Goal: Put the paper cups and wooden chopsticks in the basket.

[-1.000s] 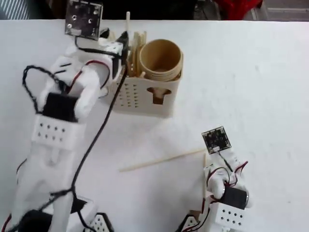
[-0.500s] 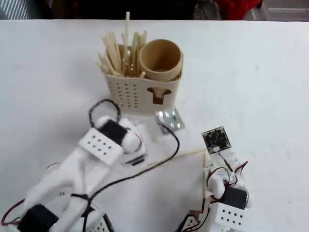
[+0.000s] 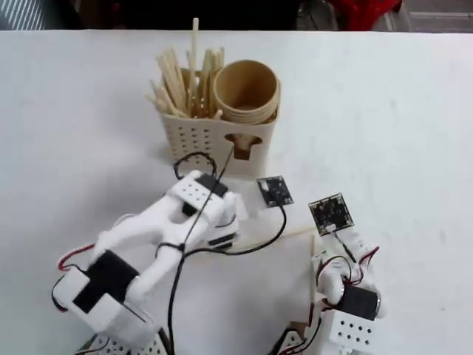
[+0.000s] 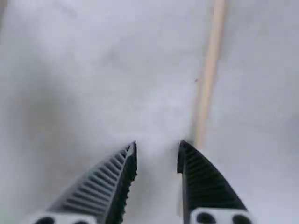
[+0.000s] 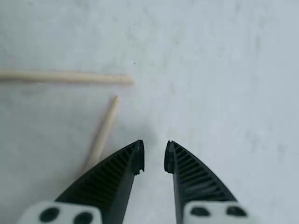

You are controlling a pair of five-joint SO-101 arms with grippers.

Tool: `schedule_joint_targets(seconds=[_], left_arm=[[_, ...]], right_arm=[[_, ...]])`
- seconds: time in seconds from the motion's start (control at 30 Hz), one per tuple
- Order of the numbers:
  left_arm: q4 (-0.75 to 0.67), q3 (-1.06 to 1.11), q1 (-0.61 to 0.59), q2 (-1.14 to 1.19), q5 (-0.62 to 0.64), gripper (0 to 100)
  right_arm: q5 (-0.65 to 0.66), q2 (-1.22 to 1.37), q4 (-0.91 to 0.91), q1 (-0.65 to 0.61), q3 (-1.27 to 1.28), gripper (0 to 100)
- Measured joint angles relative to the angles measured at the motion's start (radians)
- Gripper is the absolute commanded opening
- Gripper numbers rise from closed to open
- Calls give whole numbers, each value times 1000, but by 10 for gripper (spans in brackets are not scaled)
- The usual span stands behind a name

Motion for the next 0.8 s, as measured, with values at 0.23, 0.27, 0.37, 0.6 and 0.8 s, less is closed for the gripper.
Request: schedule_joint_targets(seconds=[0.23,0.27,0.37,0.6,0.8], left_arm=[[74,-84,-12,69,0,54],[80,-98,-31,68,0,65],[104,-132,-87,2,2,85],[166,-8,-26,-245,2,145],[109,118,14,-241,21,187]], right_arm=[[0,0,0,0,0,87],[0,0,0,0,0,87],[0,0,0,0,0,87],[0,0,0,0,0,87],[0,0,0,0,0,87]])
